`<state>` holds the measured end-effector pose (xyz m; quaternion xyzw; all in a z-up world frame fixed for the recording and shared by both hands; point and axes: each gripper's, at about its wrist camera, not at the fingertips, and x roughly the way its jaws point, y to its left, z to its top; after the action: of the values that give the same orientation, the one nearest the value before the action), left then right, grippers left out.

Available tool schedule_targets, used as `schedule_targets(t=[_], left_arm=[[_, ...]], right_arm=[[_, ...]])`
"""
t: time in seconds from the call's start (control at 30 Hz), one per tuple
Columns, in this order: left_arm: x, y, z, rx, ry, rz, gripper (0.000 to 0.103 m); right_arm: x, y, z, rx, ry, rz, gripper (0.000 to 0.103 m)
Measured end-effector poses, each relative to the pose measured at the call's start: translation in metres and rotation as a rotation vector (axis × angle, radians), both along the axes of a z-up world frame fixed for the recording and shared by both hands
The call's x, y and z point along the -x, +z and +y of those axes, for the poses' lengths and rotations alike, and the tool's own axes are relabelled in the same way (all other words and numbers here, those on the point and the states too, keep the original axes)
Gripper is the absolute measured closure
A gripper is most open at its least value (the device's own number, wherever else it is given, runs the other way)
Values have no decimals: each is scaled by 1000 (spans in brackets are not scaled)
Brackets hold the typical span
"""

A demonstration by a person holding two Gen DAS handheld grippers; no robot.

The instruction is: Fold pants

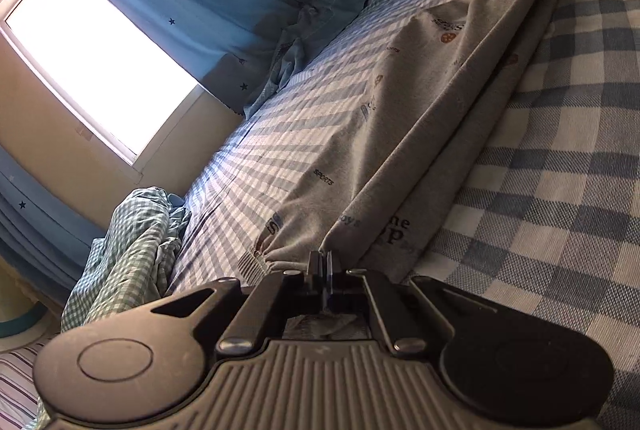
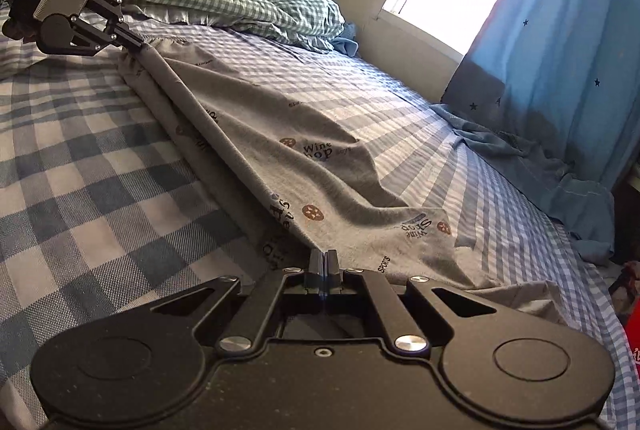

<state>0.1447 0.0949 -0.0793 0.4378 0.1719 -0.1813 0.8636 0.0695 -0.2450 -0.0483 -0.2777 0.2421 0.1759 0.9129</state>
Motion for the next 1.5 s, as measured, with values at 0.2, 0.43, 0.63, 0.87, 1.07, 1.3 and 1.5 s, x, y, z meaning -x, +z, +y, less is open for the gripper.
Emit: schedule_targets(t=[0.2, 0.43, 0.63, 0.87, 1.07, 1.3, 1.5], left_arm=[[-7, 0, 1, 51, 45, 68, 96], [5, 26, -3, 210, 137, 132, 17], [12, 54, -57, 412, 198, 156, 0], [5, 74, -185, 573, -17, 276, 0], [-1, 71, -284, 625, -222, 385, 0], [-23, 42, -342, 644, -214, 572, 7], [-37, 35, -338, 696, -137, 650, 20]], right_arm=[[-5, -16, 2, 7, -13, 38, 103], [2, -6, -30, -207, -161, 33, 62], [28, 7, -79, -369, -318, -40, 5], [53, 16, -156, -478, -464, -42, 1], [83, 11, -215, -511, -567, -21, 1], [90, 8, -267, -515, -602, -2, 1], [37, 26, -299, -575, -548, 43, 1]])
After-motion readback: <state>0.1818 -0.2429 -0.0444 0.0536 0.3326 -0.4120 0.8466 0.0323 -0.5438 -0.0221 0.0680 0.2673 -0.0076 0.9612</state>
